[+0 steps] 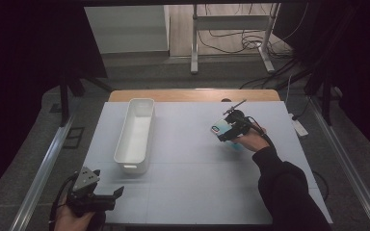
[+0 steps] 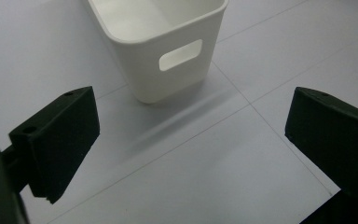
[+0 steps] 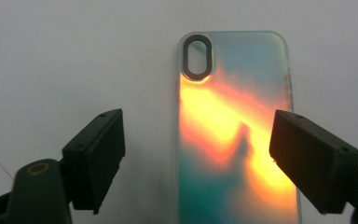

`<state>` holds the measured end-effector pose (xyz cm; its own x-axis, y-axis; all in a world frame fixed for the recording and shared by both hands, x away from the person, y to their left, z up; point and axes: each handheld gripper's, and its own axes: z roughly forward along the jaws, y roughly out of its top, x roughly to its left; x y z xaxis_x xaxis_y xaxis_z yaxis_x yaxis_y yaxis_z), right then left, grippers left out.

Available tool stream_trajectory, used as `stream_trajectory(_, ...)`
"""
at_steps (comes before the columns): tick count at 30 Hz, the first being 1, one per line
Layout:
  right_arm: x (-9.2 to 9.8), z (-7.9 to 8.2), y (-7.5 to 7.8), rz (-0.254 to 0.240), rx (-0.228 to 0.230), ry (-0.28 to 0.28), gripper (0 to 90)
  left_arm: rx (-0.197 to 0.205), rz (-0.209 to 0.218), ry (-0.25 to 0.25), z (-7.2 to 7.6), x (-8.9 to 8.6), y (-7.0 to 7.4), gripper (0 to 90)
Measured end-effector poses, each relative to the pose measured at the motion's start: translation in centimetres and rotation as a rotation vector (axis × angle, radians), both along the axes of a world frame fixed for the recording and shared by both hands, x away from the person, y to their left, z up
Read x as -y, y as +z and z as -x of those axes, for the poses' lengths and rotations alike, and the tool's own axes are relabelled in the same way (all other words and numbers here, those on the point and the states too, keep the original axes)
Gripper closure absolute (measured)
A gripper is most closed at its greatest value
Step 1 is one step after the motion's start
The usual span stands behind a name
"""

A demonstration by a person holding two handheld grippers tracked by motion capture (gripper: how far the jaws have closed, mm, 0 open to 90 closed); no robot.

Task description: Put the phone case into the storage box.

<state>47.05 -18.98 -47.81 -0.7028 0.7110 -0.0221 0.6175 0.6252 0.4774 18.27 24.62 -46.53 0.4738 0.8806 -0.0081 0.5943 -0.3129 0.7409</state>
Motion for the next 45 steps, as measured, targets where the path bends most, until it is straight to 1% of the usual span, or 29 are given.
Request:
stream_trajectory(3,0.4,-0.2,-0.1,0.010,0.005,-0.008,9.0,0.000,0.000,0.000,0.0,0.0,0.0,3.7)
stream_trajectory(7,1.0,-0.5,-0.1,0.046,0.020,-0.020,0.5,-0.001,0.000,0.000,0.0,0.0,0.0,3.7)
stream_trajectory(12,1.7,-0.8,-0.1,0.025,0.012,-0.029,0.0,-0.001,-0.002,-0.001,0.0,0.0,0.0,3.8)
stream_trajectory(18,2.0,-1.0,-0.5,0.022,0.001,-0.025,0.0,0.000,0.000,0.002,0.0,0.0,0.0,3.7)
stream_trajectory(21,2.1,-1.1,-1.0,0.024,-0.010,-0.026,0.0,0.000,0.000,0.002,0.0,0.0,0.0,3.7)
stream_trajectory(23,2.3,-1.1,-1.6,0.026,-0.019,-0.022,0.0,0.000,0.001,0.002,0.0,0.0,0.0,3.8)
stream_trajectory(25,2.4,-1.1,-1.8,0.026,-0.021,-0.020,0.0,0.000,0.001,0.002,0.0,0.0,0.0,3.8)
stream_trajectory(28,2.5,-1.0,-2.5,0.050,-0.035,-0.018,0.0,0.000,0.001,0.002,0.0,0.0,0.0,3.8)
stream_trajectory(29,2.5,-1.0,-2.6,0.056,-0.033,-0.019,0.0,0.000,0.001,0.002,0.0,0.0,0.0,3.7)
stream_trajectory(30,2.5,-1.0,-2.8,0.051,-0.034,-0.018,0.0,0.000,0.001,0.002,0.0,0.0,0.0,3.7)
stream_trajectory(32,2.5,-1.0,-3.0,0.056,-0.034,-0.016,0.0,0.000,0.001,0.002,0.0,0.0,0.0,3.7)
stream_trajectory(34,2.6,-0.9,-3.4,0.071,-0.040,-0.016,0.0,0.000,0.001,0.002,0.0,0.0,0.0,3.8)
stream_trajectory(36,2.7,-0.9,-3.5,0.063,-0.041,-0.016,0.0,0.000,0.001,0.002,0.0,0.0,0.0,3.7)
stream_trajectory(45,2.7,-0.8,-3.5,0.064,-0.038,-0.023,0.4,0.000,-0.002,0.000,0.0,0.0,0.0,3.8)
